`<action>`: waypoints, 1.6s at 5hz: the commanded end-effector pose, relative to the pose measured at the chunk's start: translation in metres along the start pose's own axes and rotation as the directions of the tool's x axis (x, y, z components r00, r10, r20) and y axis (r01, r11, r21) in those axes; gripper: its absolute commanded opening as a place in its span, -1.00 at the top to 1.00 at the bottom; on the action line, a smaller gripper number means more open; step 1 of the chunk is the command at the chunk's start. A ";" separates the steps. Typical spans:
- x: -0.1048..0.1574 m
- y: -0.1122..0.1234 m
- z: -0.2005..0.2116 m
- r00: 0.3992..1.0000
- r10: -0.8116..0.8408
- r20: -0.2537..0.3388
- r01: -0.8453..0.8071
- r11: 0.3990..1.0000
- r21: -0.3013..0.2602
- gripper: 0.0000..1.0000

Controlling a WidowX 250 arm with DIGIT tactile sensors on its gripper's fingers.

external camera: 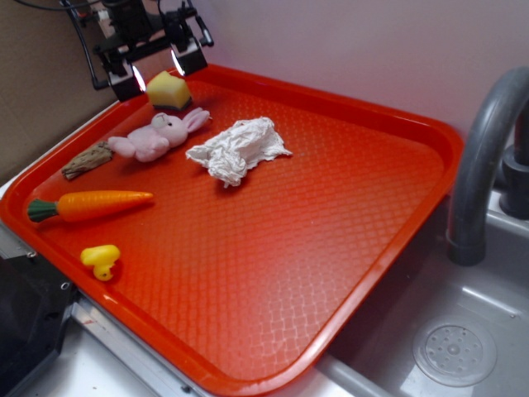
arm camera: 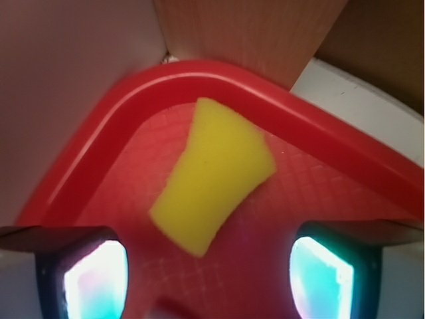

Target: Grab the green sponge.

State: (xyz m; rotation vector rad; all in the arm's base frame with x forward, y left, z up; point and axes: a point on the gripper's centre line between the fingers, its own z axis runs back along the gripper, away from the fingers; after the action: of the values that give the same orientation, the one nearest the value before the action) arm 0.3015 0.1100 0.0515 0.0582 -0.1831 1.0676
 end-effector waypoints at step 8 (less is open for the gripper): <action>-0.076 -0.002 0.149 0.484 -0.874 -0.051 0.875 0.481 0.052 1.00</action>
State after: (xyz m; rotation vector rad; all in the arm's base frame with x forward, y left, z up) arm 0.2445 0.0107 0.1651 0.1870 0.0013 0.0141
